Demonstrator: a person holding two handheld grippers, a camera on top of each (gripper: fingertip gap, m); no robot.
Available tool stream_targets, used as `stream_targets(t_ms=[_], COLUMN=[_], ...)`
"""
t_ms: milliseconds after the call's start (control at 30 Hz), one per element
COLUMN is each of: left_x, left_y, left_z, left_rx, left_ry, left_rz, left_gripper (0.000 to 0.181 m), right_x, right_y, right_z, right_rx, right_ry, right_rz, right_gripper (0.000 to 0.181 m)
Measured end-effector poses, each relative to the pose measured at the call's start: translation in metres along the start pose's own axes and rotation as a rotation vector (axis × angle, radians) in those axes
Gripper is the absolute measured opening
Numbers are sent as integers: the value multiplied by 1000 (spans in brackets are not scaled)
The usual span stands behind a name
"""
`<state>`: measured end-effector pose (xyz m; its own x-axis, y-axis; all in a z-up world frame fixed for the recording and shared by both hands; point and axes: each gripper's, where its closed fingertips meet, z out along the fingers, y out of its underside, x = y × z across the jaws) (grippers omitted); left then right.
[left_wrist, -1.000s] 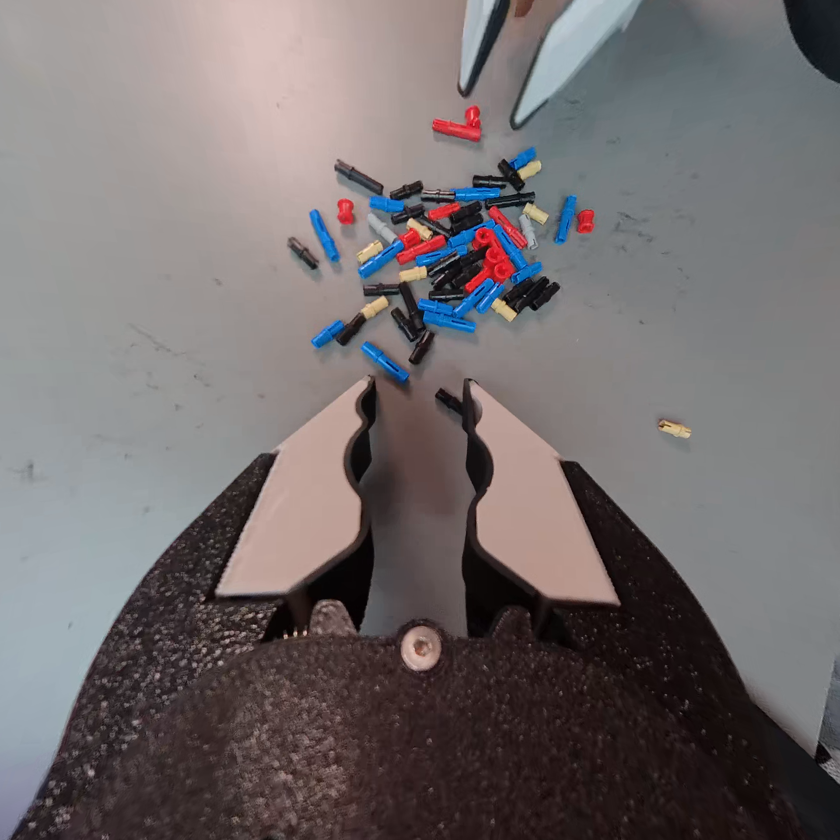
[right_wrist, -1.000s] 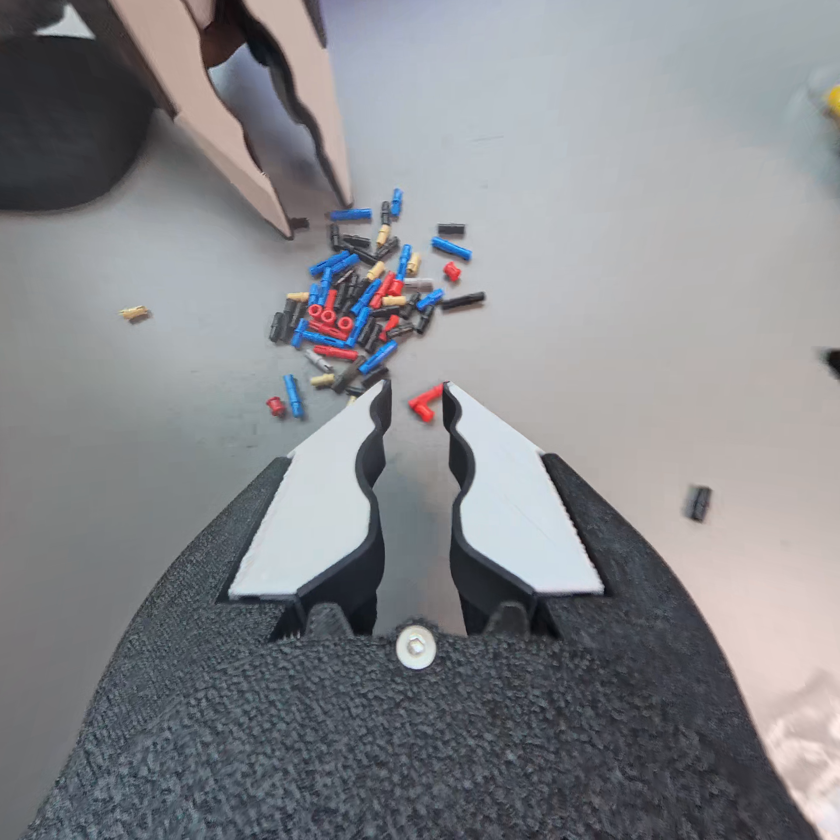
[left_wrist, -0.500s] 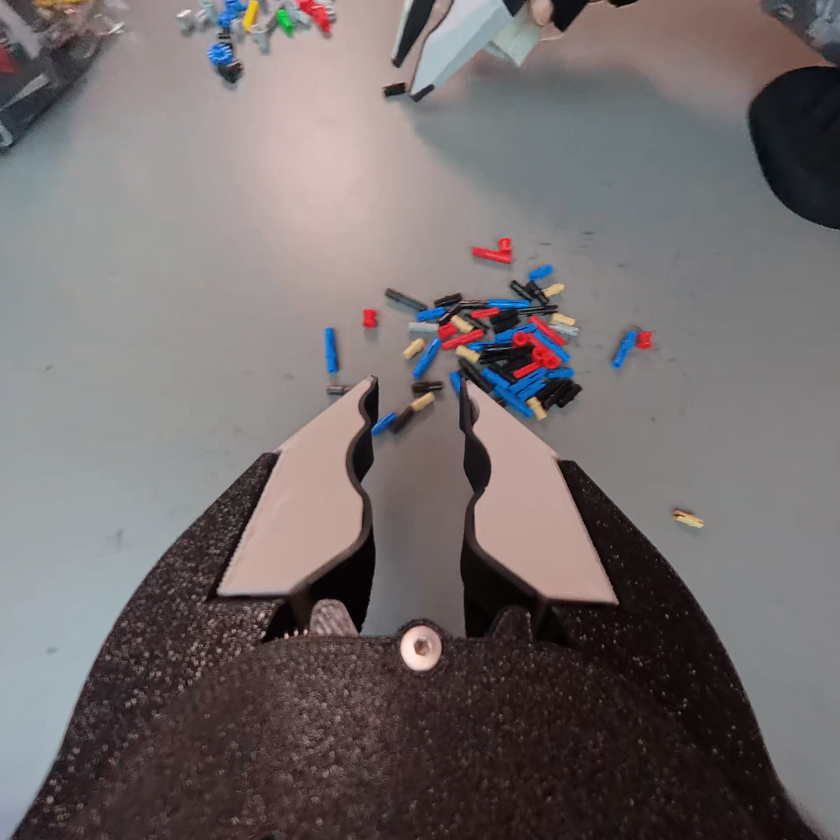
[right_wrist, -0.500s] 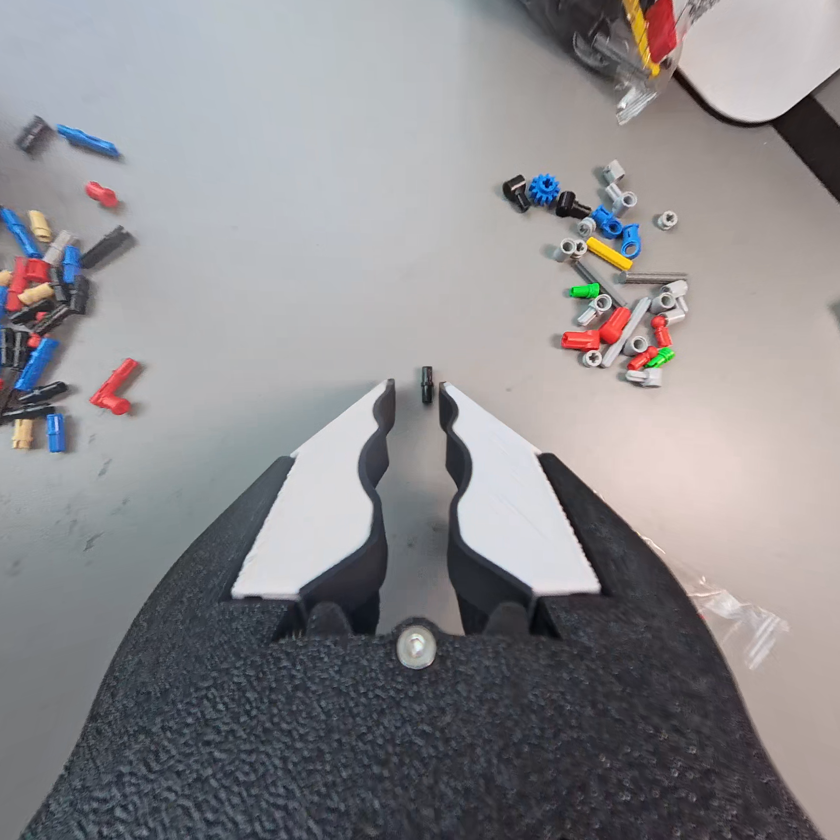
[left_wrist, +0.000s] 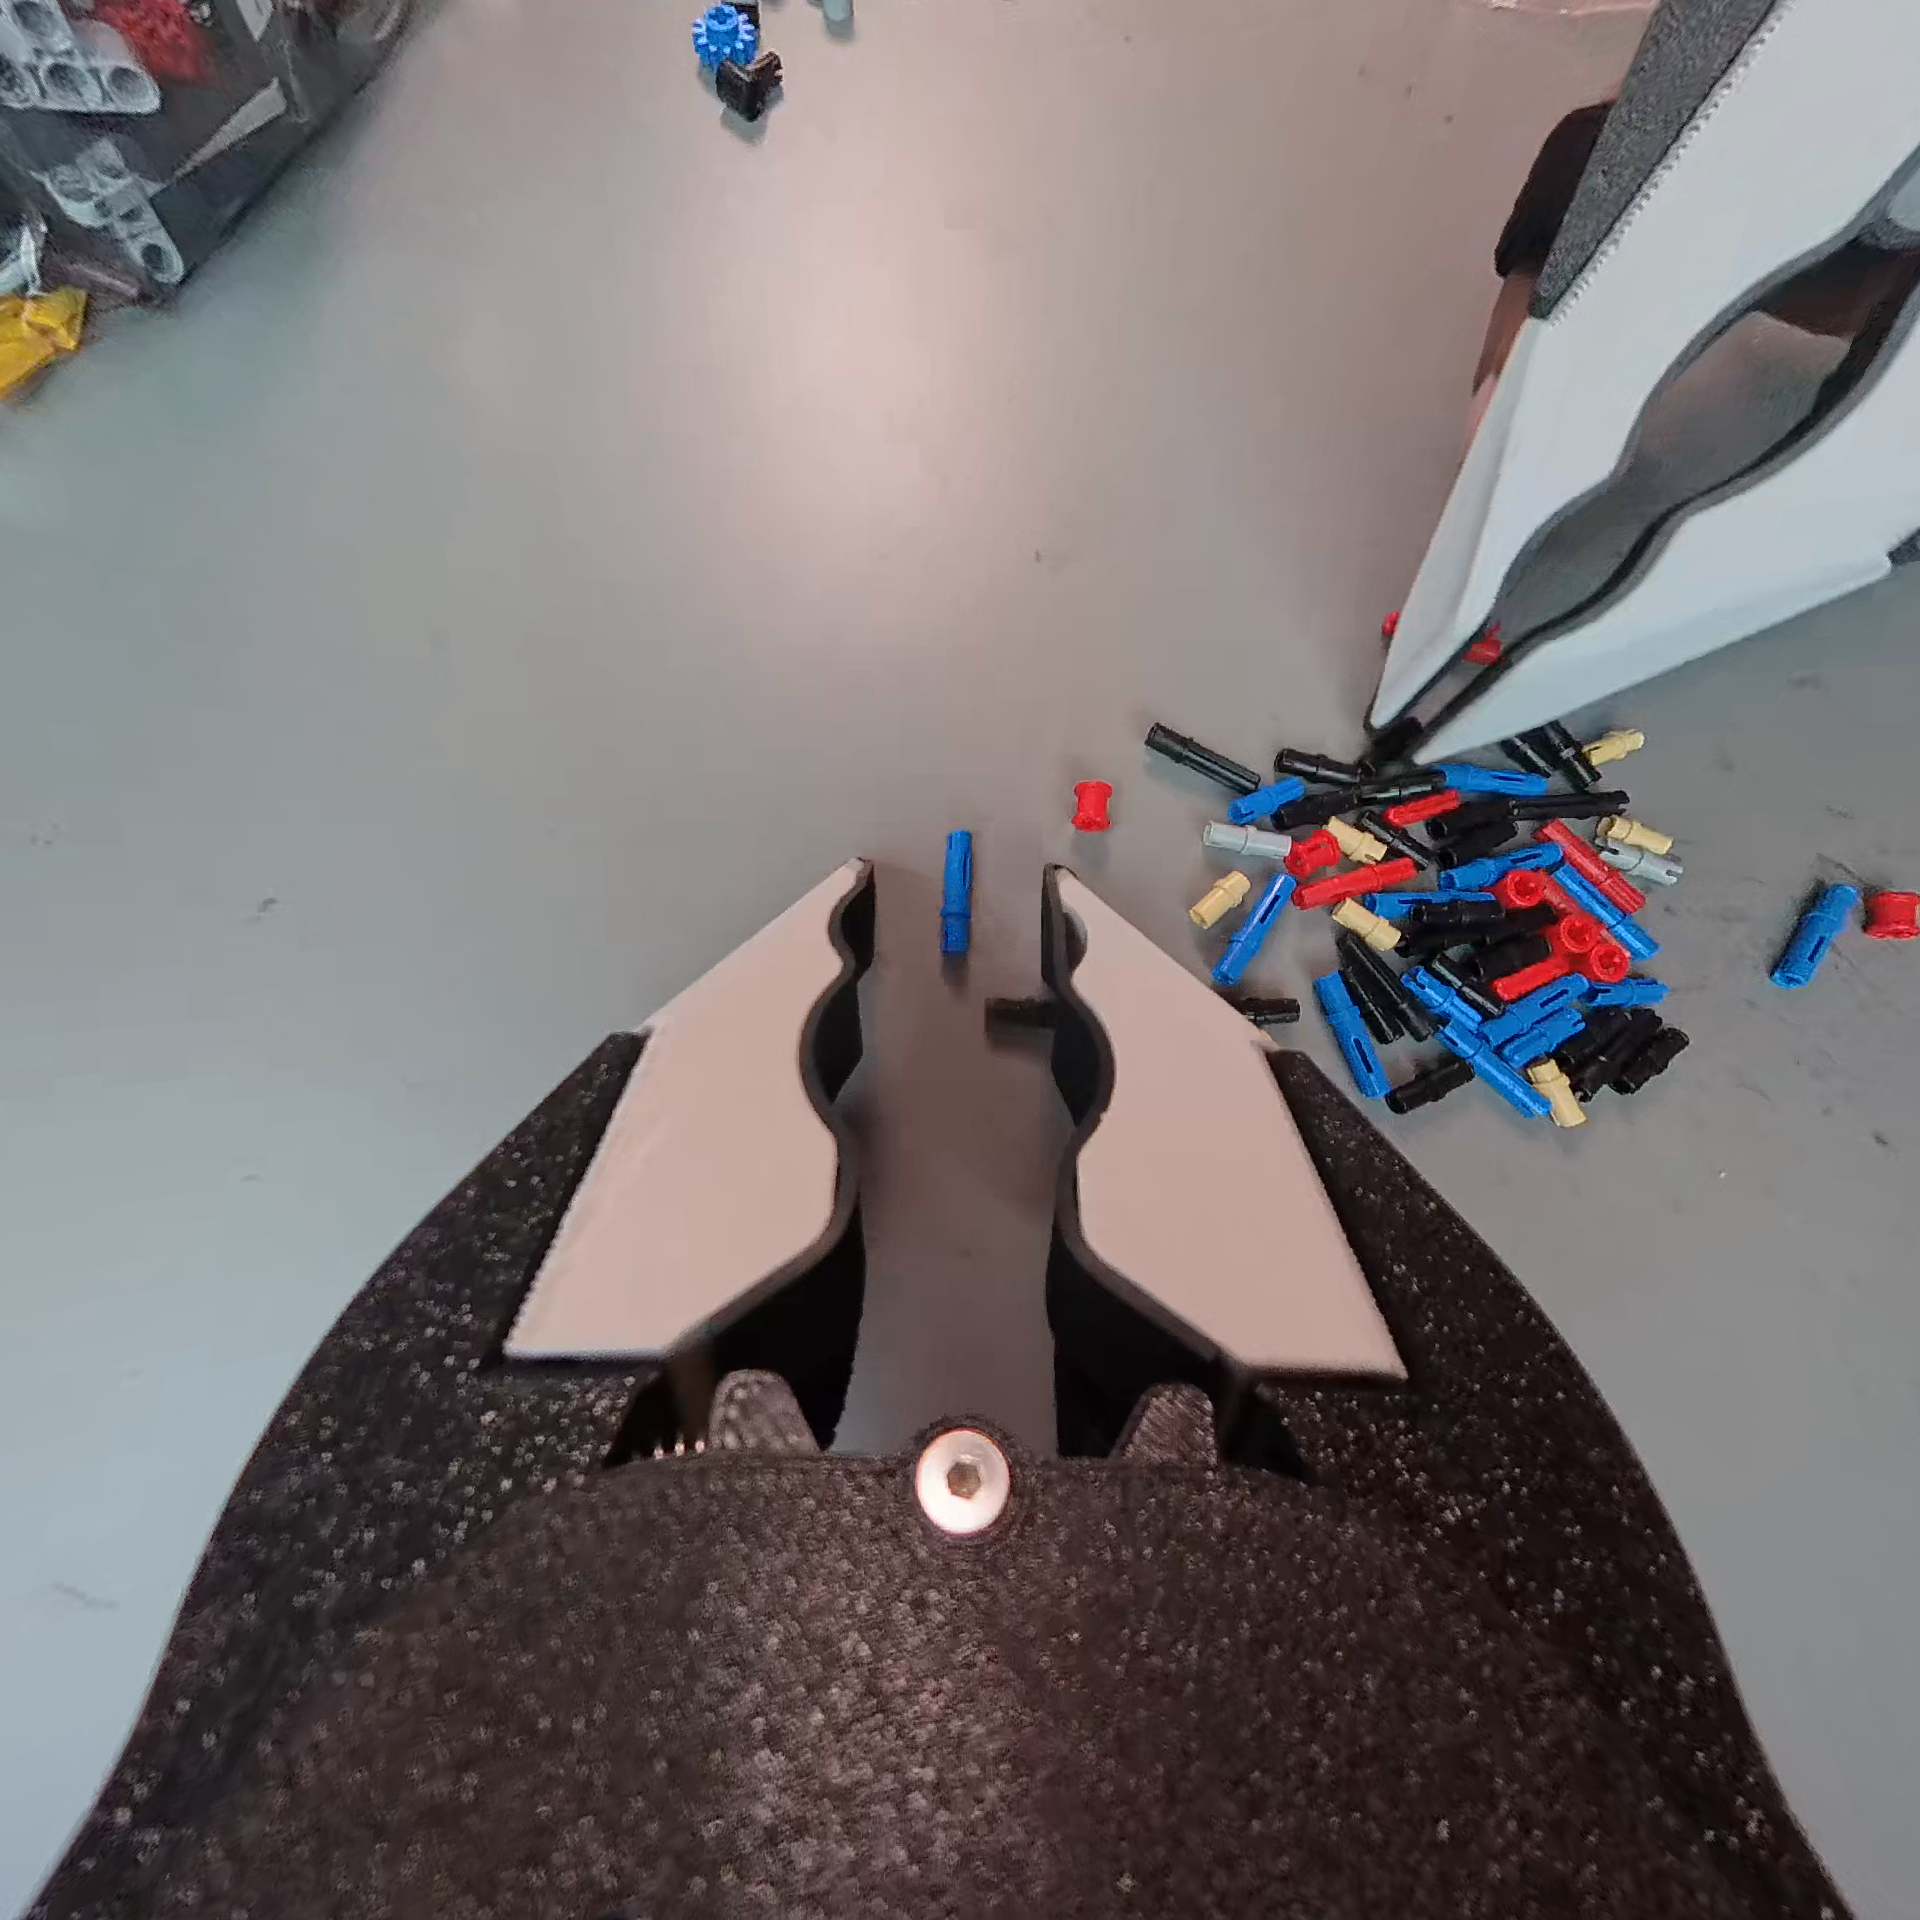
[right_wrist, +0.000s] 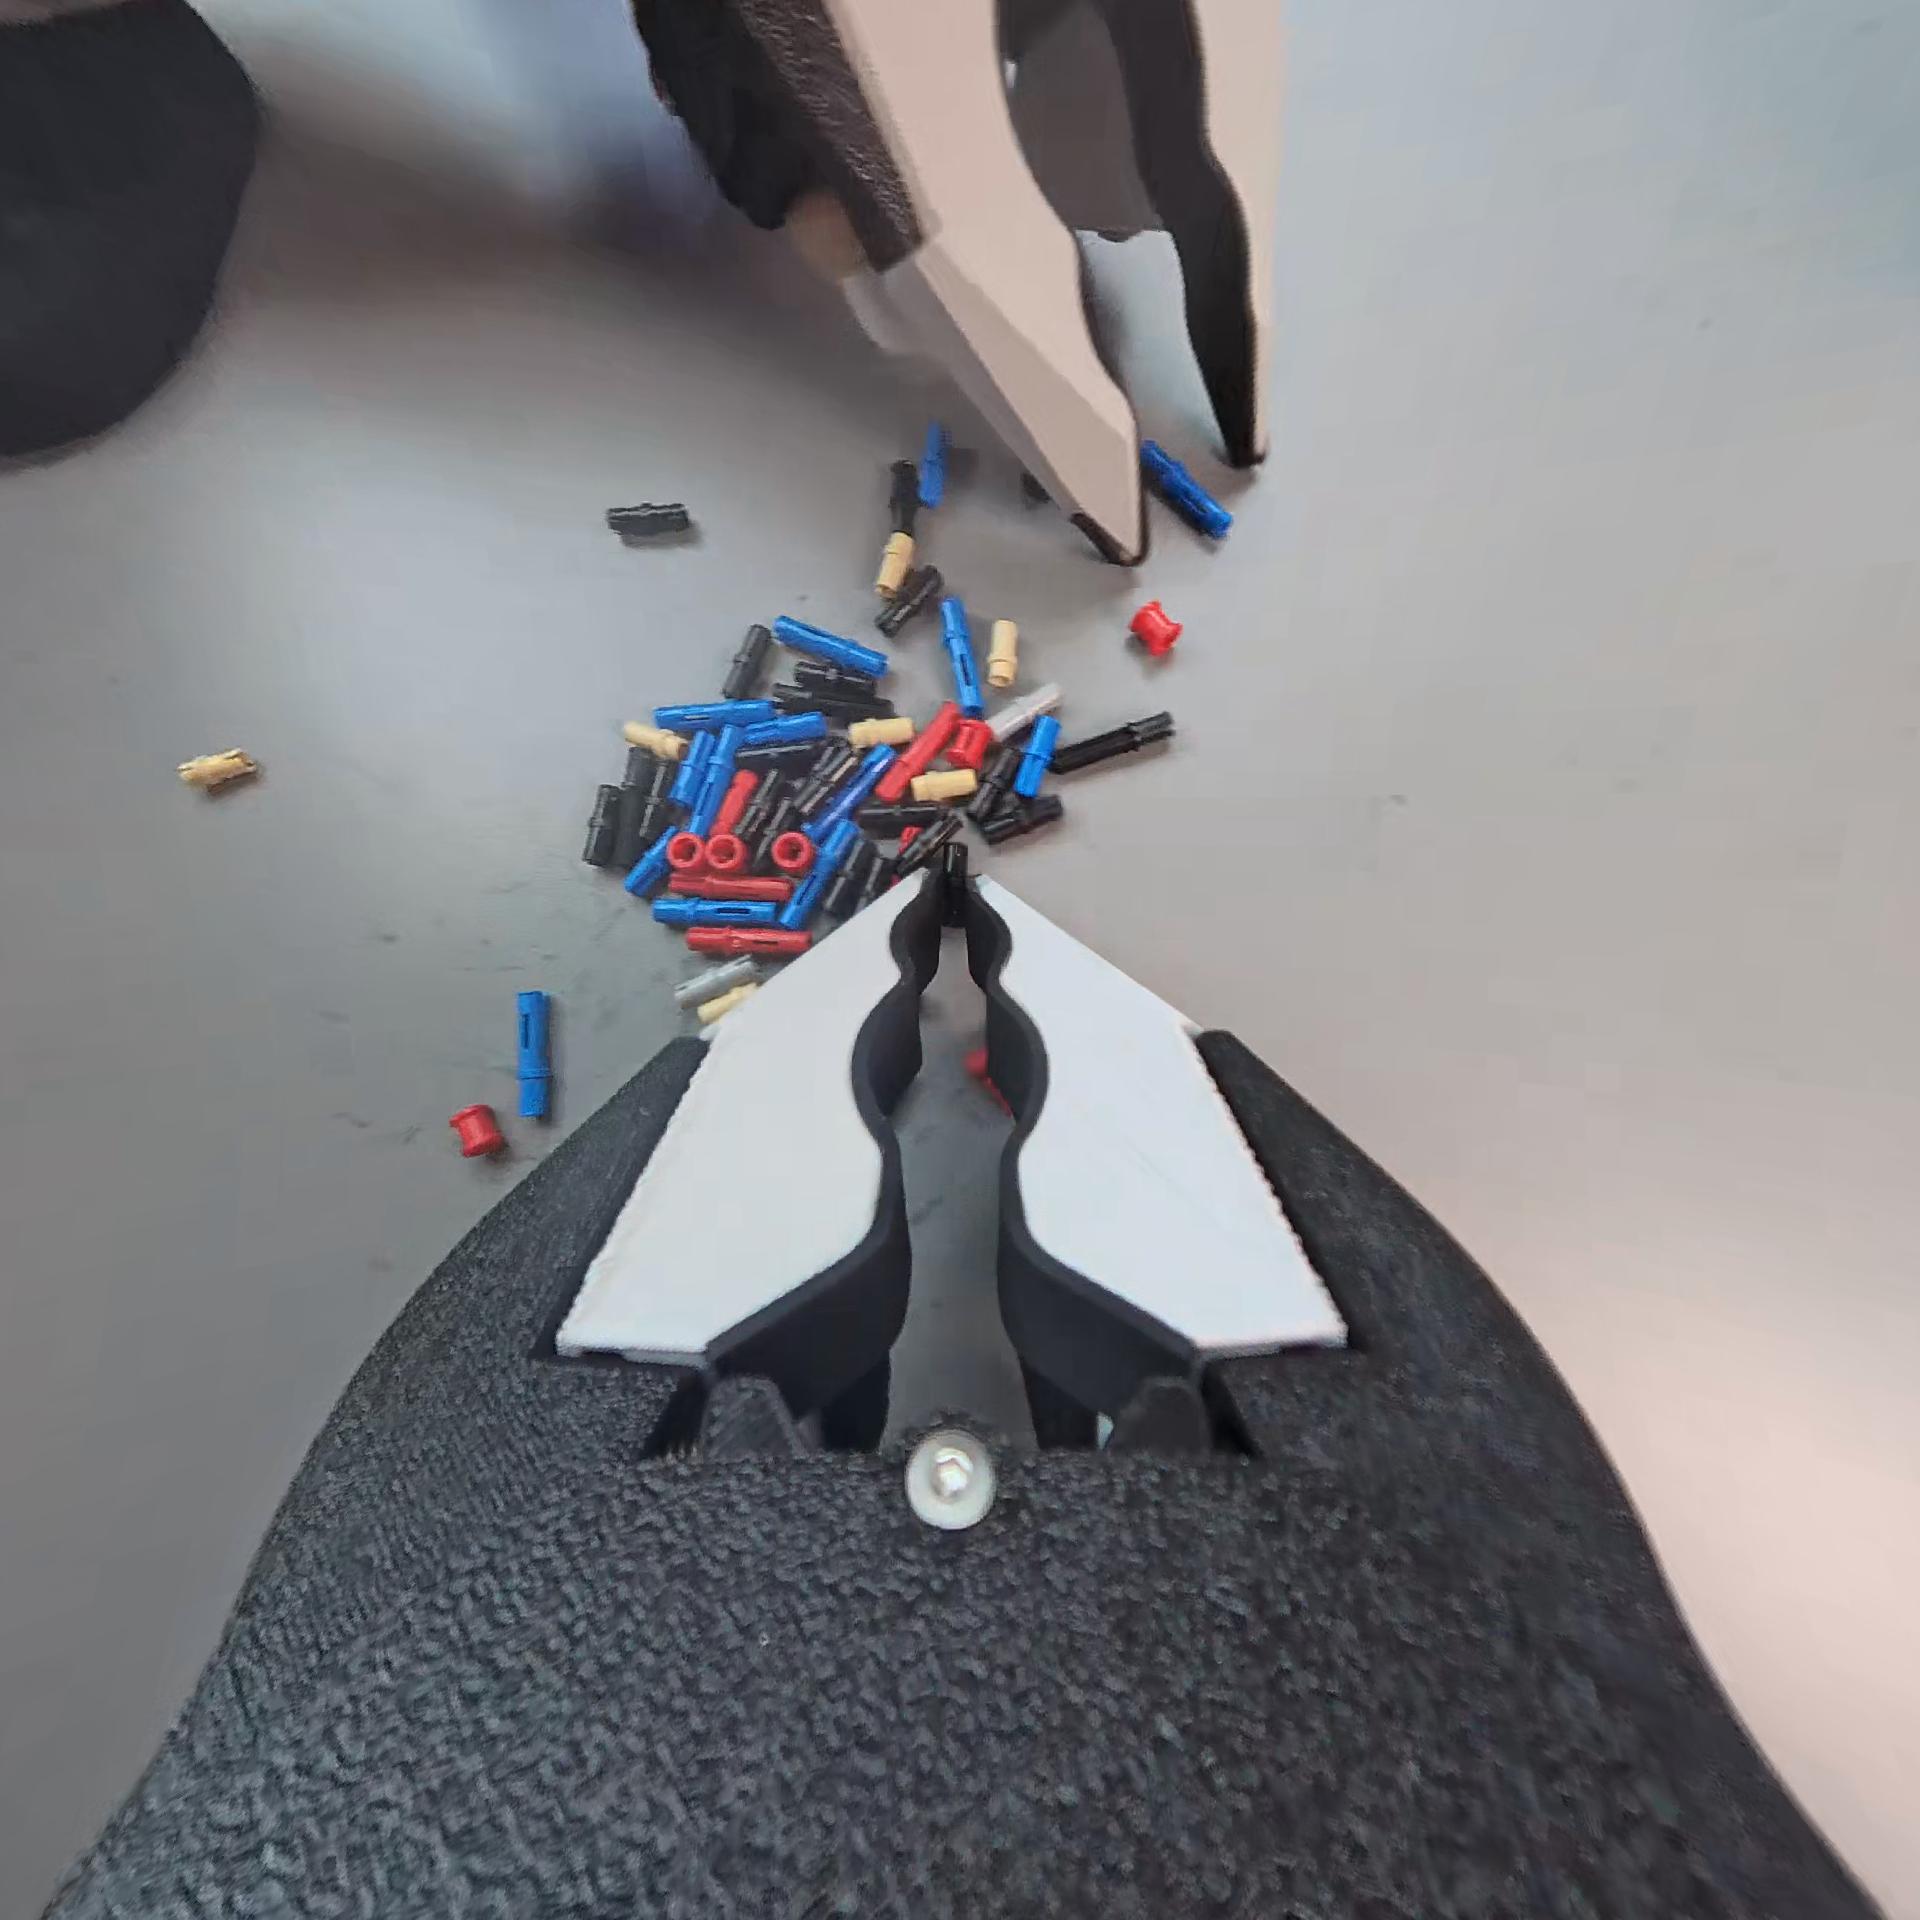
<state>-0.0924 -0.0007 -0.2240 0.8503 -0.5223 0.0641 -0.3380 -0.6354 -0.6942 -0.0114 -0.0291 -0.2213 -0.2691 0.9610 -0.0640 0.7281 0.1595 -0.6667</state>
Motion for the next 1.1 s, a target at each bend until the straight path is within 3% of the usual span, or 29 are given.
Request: stream_targets(t_ms=[167,300,467,600,733,833,900,1000,1100], left_x=[21,40,61,55,31,25,28,34,43], left_y=[1,3,1,-9,10,21,23,20,17], left_z=[2,2,3,-18,-31,-28,-23,-18,-14], left_rx=[-10,-14,-20,51,31,16,4,-1,-1], left_ry=[39,81,135,113,49,52,61,63,92], left_rz=[59,75,88,41,-14,-52,-48,-15,-6], left_gripper=[16,4,4,16,27,32,29,24,19], right_x=[-16,9,23,21,8,-3,7,28,38], right_y=[-1,-10,-16,-21,-18,-17,-26,-37,-40], right_z=[-5,-15,8,18,18,14,13,17,29], right_rx=[38,83,6,-37,-46,-55,-21,1,-17], right_ry=[-22,27,-16,-16,-35,-82,-53,2,-17], right_rz=[-49,7,51,3,-83,-124,-117,-109,-103], right_gripper=[5,19,41,22,5,5,6,22,22])
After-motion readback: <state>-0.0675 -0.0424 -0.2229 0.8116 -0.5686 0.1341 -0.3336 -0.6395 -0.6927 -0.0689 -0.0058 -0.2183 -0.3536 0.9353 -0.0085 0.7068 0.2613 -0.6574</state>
